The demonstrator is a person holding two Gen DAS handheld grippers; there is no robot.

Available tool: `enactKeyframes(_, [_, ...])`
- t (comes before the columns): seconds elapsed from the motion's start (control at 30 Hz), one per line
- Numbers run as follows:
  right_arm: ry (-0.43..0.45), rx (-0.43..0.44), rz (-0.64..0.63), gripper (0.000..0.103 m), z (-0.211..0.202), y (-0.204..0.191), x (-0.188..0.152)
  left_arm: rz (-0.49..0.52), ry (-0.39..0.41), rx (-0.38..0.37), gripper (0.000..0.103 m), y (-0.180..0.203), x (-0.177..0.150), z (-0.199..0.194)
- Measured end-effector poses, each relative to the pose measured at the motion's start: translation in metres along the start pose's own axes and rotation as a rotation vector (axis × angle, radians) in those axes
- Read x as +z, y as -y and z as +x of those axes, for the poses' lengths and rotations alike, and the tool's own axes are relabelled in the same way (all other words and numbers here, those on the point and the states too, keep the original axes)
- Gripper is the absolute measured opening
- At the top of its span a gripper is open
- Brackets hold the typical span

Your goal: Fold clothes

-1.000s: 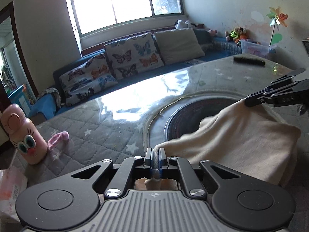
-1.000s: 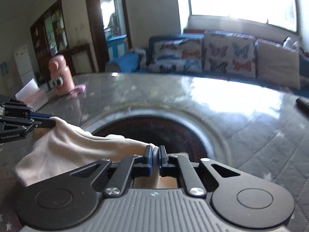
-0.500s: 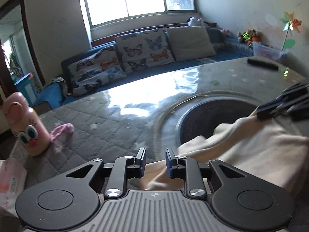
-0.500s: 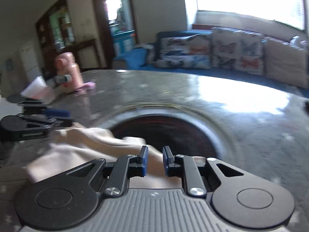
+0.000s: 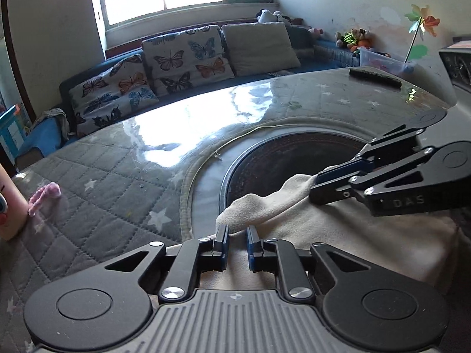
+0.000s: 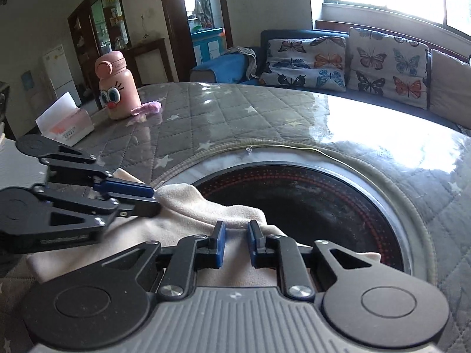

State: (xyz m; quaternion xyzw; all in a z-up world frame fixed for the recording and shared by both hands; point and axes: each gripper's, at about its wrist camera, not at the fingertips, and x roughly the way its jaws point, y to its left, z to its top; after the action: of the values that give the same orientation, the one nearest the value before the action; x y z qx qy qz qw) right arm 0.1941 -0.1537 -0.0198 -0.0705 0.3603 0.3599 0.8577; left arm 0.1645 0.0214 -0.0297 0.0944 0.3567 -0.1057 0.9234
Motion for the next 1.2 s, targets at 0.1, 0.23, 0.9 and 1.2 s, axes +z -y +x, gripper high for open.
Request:
enactKeyframes(0.1, [0.015,-0.007,-0.014,0.017,-0.007,-0.003,0.0,-0.005,0.005,-0.004,0.016,-0.002,0.0,-0.004])
enactKeyframes(0.23, [0.041,0.016,-0.074,0.022,-0.019,-0.02,0.002,-0.035,0.024,-0.009,0.016,-0.011,0.002,-0.015])
enactKeyframes(0.9, [0.034,0.149,-0.371,0.045,-0.029,-0.127,-0.024,-0.166,0.053,0.07,0.016,-0.041,-0.056,-0.107])
enactKeyframes(1.2, [0.07,0.112,-0.422,0.045,-0.032,-0.15,-0.039,-0.206,0.087,0.055,0.016,-0.031,-0.062,-0.121])
